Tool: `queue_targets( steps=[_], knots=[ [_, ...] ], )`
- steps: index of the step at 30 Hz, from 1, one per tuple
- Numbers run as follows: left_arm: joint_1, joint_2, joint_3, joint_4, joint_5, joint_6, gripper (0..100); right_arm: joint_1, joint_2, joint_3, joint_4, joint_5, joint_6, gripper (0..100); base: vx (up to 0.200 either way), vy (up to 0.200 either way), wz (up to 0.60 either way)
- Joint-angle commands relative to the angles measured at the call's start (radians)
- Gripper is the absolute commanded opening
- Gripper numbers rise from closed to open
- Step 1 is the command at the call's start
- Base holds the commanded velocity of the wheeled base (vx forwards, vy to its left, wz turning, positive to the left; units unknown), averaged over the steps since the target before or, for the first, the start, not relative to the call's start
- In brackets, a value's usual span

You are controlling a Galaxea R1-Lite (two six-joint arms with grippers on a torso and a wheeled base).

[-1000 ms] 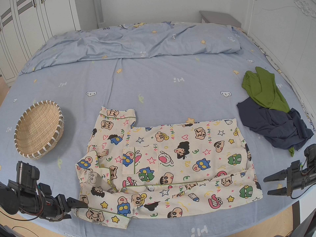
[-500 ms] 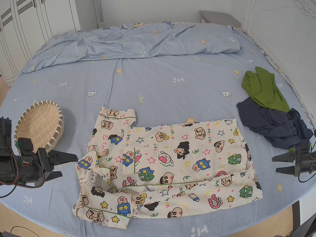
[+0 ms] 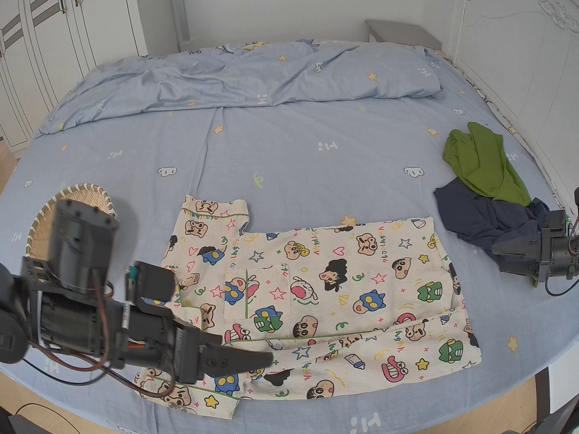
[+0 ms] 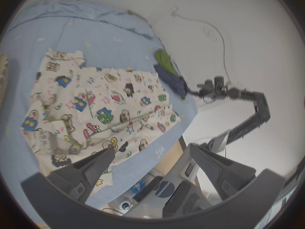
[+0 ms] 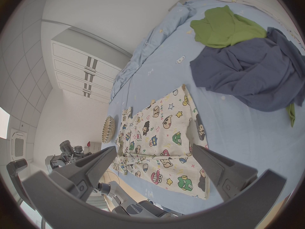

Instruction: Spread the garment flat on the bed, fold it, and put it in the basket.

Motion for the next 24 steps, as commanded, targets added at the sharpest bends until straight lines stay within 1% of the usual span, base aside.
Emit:
queue_targets(
  steps=[1, 2, 5, 6, 7, 14, 19, 21, 22, 23, 24],
  knots=[
    [-0.040, 0.220, 0.025, -0.015, -0.075, 0.099, 100, 0.020, -0.014, -0.010, -0.003, -0.003, 0.008, 100, 0.000, 0.000, 0.00],
    [-0.051, 0.231, 0.042, -0.021, -0.087, 0.123, 100, 0.017, -0.017, 0.001, -0.004, -0.003, 0.006, 100, 0.000, 0.000, 0.00],
    [-0.062, 0.276, 0.102, -0.073, -0.125, 0.251, 100, 0.008, -0.019, 0.010, -0.022, -0.003, 0.006, 100, 0.000, 0.000, 0.00],
    [-0.062, 0.276, 0.102, -0.073, -0.125, 0.251, 100, 0.008, -0.019, 0.010, -0.022, -0.003, 0.006, 100, 0.000, 0.000, 0.00],
    [-0.065, 0.300, 0.125, -0.114, -0.130, 0.304, 100, 0.011, -0.020, 0.013, -0.032, -0.002, 0.006, 100, 0.000, 0.000, 0.00],
    [-0.066, 0.404, 0.125, -0.154, -0.136, 0.312, 100, 0.027, -0.024, 0.027, -0.032, -0.002, 0.006, 100, 0.000, 0.000, 0.00],
    [-0.080, 0.423, 0.134, -0.217, -0.153, 0.306, 100, 0.031, -0.020, 0.029, -0.032, -0.002, 0.006, 100, 0.000, 0.000, 0.00],
    [-0.090, 0.429, 0.134, -0.231, -0.154, 0.294, 100, 0.031, -0.019, 0.029, -0.032, -0.002, 0.008, 100, 0.000, 0.000, 0.00],
    [-0.096, 0.454, 0.131, -0.266, -0.154, 0.261, 100, 0.033, -0.019, 0.029, -0.032, -0.002, 0.008, 100, 0.000, 0.000, 0.00],
    [-0.096, 0.454, 0.131, -0.266, -0.154, 0.261, 100, 0.033, -0.019, 0.029, -0.032, -0.002, 0.008, 100, 0.000, 0.000, 0.00],
    [-0.108, 0.480, 0.132, -0.308, -0.151, 0.232, 100, 0.033, -0.017, 0.029, -0.032, -0.002, 0.008, 100, 0.000, 0.000, 0.00]
  ],
)
